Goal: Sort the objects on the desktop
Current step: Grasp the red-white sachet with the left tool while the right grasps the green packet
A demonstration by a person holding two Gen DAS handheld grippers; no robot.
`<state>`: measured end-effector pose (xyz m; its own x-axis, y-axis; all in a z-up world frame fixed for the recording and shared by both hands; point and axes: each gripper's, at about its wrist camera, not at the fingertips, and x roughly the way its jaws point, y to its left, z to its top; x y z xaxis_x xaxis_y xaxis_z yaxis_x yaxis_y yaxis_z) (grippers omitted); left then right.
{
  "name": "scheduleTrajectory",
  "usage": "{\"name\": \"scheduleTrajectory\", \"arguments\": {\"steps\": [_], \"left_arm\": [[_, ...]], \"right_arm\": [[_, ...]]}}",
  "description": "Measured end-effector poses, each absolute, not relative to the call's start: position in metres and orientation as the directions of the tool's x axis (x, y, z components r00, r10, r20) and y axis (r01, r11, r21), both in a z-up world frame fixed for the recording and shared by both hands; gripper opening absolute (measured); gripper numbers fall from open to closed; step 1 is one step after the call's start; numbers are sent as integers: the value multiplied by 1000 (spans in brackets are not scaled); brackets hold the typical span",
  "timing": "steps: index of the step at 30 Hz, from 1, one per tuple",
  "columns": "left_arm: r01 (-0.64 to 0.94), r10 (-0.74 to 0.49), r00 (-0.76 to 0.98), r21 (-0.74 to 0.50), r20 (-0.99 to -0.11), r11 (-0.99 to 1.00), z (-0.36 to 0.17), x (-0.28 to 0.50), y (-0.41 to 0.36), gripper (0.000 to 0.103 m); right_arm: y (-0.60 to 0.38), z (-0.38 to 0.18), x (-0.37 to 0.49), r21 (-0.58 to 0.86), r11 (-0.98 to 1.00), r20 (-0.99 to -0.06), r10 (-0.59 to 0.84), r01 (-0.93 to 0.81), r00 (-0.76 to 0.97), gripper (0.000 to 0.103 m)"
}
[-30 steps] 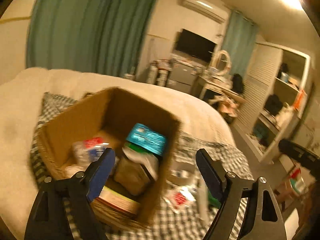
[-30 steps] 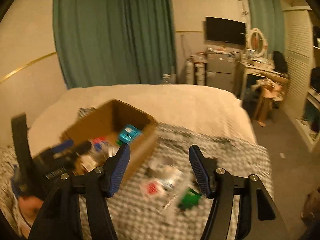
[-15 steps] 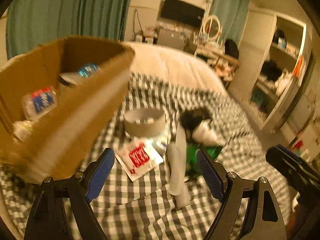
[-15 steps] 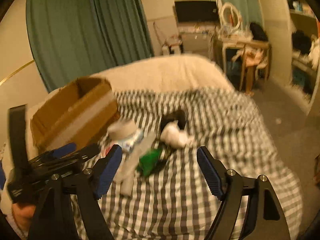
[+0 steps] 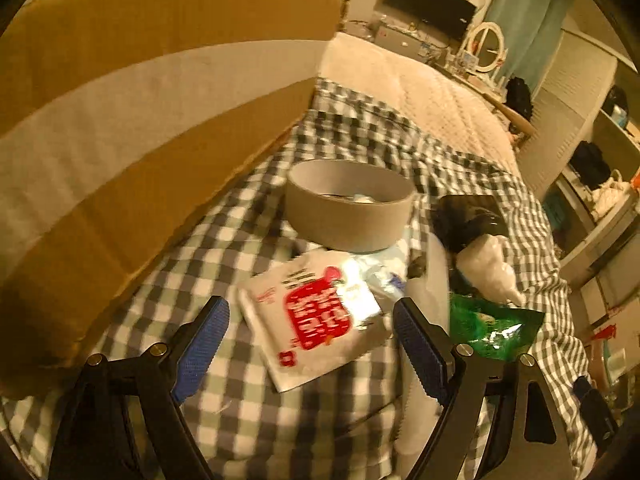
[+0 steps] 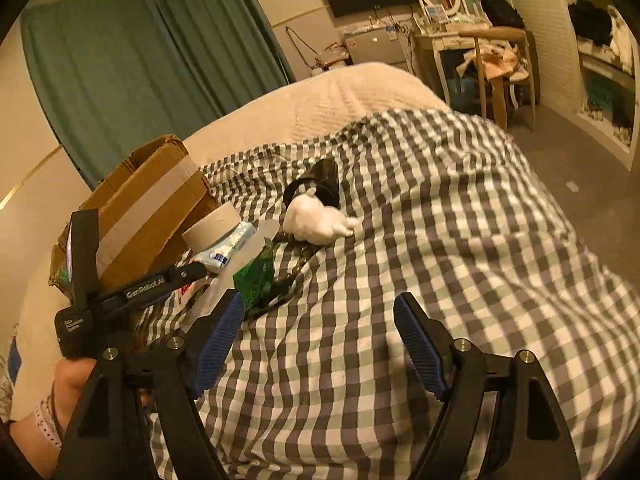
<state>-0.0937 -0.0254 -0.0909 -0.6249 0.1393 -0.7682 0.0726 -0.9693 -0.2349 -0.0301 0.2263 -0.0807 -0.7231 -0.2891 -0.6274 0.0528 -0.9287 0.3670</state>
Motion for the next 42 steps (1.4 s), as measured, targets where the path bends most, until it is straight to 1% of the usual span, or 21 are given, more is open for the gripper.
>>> {"name": "scheduleTrajectory", "arguments": {"steps": [2, 6, 9, 10, 11, 13, 14, 15, 17, 18, 19, 20, 22, 24, 27, 29, 31, 34, 36, 38, 42], "left_arm": [[44, 143, -606, -213, -782, -976, -95, -96, -20, 88], [32, 83, -594, -127, -800, -991, -99, -99, -16, 88], [41, 124, -594, -184, -795, -982, -98, -99, -23, 85], [42, 143, -585, -206, -798, -978, -98, -99, -27, 75], [46, 143, -576, -207, -805, -977, -98, -99, -30, 62], [60, 136, -566, -205, -813, -977, -99, -100, -34, 54], [66, 143, -560, -216, -816, -974, -99, -100, -38, 45], [79, 142, -556, -221, -819, -972, -99, -100, -41, 39], [89, 152, -544, -237, -825, -967, -99, -103, -44, 29], [98, 149, -538, -236, -830, -967, -98, -103, -46, 27], [98, 141, -535, -227, -833, -969, -97, -102, -47, 17], [98, 127, -534, -210, -836, -973, -95, -101, -47, 12], [97, 138, -530, -222, -836, -970, -93, -99, -47, 12], [98, 183, -519, -271, -835, -958, -92, -99, -50, 11], [92, 210, -521, -299, -827, -950, -86, -97, -50, 11], [79, 201, -534, -286, -821, -955, -83, -96, -49, 11], [73, 201, -541, -283, -817, -956, -80, -98, -48, 10], [56, 217, -559, -297, -800, -953, -75, -98, -47, 8], [51, 215, -568, -295, -795, -954, -73, -99, -45, 8], [47, 224, -574, -305, -787, -951, -70, -98, -47, 7], [37, 222, -598, -303, -770, -952, -61, -96, -48, 5]], "right_arm": [[225, -84, -30, 371, -927, -636, -293, 49, -714, 77], [218, -81, -29, 350, -935, -639, -284, 59, -715, 77], [210, -81, -29, 339, -938, -646, -288, 72, -707, 77], [207, -81, -29, 328, -942, -653, -284, 76, -702, 77], [204, -81, -29, 319, -944, -657, -280, 79, -700, 77], [196, -83, -29, 303, -949, -667, -276, 87, -692, 77], [193, -84, -30, 298, -950, -672, -276, 89, -687, 77], [190, -84, -31, 294, -951, -677, -275, 92, -682, 77], [182, -83, -34, 276, -956, -686, -271, 103, -675, 77], [178, -81, -36, 268, -958, -688, -268, 107, -675, 77], [172, -78, -41, 251, -960, -690, -266, 123, -673, 77], [167, -76, -44, 232, -964, -691, -258, 132, -676, 77], [156, -71, -52, 183, -973, -687, -229, 141, -690, 77], [144, -70, -66, 158, -976, -687, -220, 152, -693, 74], [132, -75, -93, 179, -973, -698, -232, 148, -678, 62], [129, -80, -105, 179, -977, -709, -211, 118, -673, 42], [126, -89, -117, 166, -983, -743, -176, 76, -646, 38], [130, -102, -123, 224, -974, -776, -201, 36, -598, 37], [133, -105, -120, 260, -965, -771, -223, 25, -596, 28], [134, -102, -116, 278, -960, -766, -244, 35, -595, 22], [139, -79, -99, 254, -967, -738, -213, 30, -640, 19]]}}
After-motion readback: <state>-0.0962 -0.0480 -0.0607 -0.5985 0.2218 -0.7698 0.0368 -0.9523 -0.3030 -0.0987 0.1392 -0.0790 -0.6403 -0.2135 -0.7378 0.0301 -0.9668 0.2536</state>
